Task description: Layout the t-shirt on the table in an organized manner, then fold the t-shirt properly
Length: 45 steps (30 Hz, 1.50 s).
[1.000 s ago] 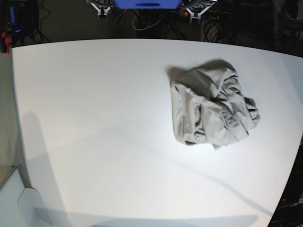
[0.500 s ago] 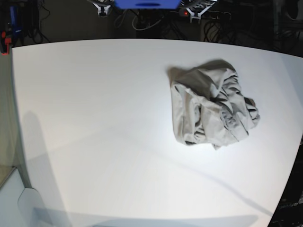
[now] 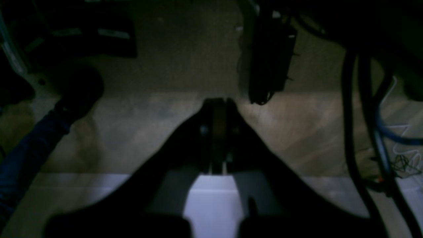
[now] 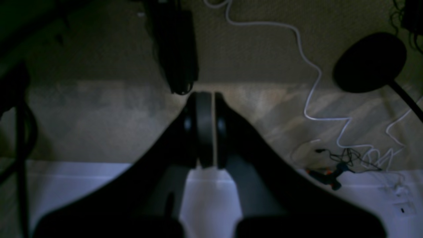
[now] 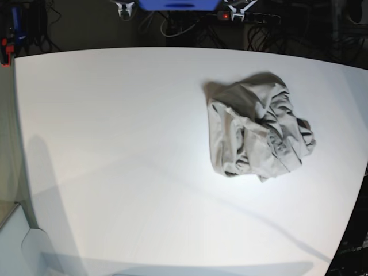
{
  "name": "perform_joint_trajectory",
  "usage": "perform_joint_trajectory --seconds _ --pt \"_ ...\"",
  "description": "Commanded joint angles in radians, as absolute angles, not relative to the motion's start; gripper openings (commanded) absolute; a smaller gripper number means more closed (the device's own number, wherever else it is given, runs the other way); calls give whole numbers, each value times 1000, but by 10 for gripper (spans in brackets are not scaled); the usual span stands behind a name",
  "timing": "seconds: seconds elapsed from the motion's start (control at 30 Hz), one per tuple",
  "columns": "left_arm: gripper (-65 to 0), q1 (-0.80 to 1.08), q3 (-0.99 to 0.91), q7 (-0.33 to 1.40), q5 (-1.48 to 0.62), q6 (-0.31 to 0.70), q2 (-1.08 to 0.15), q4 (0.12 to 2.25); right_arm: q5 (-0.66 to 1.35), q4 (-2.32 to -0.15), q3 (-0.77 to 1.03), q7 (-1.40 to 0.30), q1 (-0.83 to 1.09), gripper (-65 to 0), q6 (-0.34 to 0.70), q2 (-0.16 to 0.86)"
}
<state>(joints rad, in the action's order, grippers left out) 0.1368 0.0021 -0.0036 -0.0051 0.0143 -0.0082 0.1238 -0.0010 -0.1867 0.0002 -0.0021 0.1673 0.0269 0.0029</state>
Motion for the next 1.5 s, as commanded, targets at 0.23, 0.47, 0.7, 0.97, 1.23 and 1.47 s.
perform_joint_trajectory --seconds 0.23,0.47,0.7,0.97,1.23,1.47 --pt "-648 395 1 1 -7 2 -48 489 -5 -521 -1 -1 429 -650 1 21" --pt "-648 567 1 -5 -8 4 -93 759 -5 -952 -1 -1 677 -650 1 48" --pt "-648 734 -1 -1 -102 4 -142 1098 -2 -1343 7 -7 845 -650 1 79" --pt "-648 858 1 -5 -246 4 -225 1402 -2 -1664 4 -10 964 -650 1 79" --pt "-648 974 -1 -7 -240 -2 -225 1675 -2 -1939 7 -10 1032 -650 1 79" --pt "-648 1046 -38 -1 -243 -4 -222 1863 -2 -2035 -36 -10 1021 -650 1 81"
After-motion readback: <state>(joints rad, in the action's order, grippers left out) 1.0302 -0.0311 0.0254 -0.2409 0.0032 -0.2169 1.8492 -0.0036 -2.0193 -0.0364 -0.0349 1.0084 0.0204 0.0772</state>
